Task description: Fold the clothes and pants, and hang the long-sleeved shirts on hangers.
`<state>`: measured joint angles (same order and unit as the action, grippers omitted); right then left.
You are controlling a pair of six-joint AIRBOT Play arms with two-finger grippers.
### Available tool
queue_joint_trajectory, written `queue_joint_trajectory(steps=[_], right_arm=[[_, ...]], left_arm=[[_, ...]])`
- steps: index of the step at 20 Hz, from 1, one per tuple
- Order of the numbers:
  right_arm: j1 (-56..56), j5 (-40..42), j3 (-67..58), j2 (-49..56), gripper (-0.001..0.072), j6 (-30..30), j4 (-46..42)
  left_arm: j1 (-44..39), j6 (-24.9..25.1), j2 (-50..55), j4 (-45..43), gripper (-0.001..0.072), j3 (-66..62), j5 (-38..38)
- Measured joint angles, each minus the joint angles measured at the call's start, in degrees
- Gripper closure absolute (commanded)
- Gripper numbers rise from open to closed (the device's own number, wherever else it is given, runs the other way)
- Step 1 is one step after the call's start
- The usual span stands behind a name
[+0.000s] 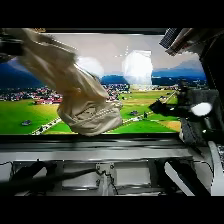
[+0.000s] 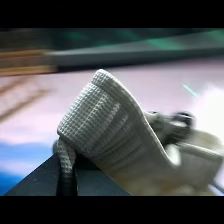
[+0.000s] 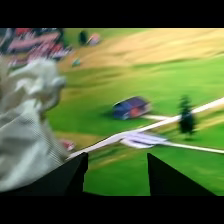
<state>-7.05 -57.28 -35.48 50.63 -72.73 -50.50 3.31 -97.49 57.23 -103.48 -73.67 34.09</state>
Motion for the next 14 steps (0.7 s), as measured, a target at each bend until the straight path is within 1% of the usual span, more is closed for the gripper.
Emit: queue_joint_trajectory(steps=[2,5,6,7,8,10,14], right_arm=[[7.54,5.01,3.13,-0.04,0.0283,0.04,2.1],[17.68,14.27,6.25,0.94,0.0282,-4.11,3.98],[20.33,17.03,6.78,1.84,0.0266,-5.53,4.66],[22.36,19.06,7.04,2.84,0.0193,-6.51,5.22],[24.11,20.87,6.97,4.09,0.0168,-7.28,5.62],[26.27,22.97,5.84,6.8,0.0168,-7.82,6.1],[28.0,24.28,-0.2,13.38,0.0169,-5.22,6.51]], left_arm=[[7.8,-3.76,-0.13,-0.59,0.0686,0.13,-0.02],[16.5,-6.62,0.76,-1.2,0.0685,0.24,2.58],[18.49,-7.17,1.33,-1.27,0.0686,0.24,3.96],[20.28,-7.61,1.99,-1.33,0.0686,0.24,5.46],[21.57,-7.76,2.64,-1.38,0.0685,0.24,6.95],[23.26,-7.15,4.11,-1.42,0.0686,0.24,9.14],[24.55,-4.72,6.75,-1.44,0.0685,0.24,10.75]])
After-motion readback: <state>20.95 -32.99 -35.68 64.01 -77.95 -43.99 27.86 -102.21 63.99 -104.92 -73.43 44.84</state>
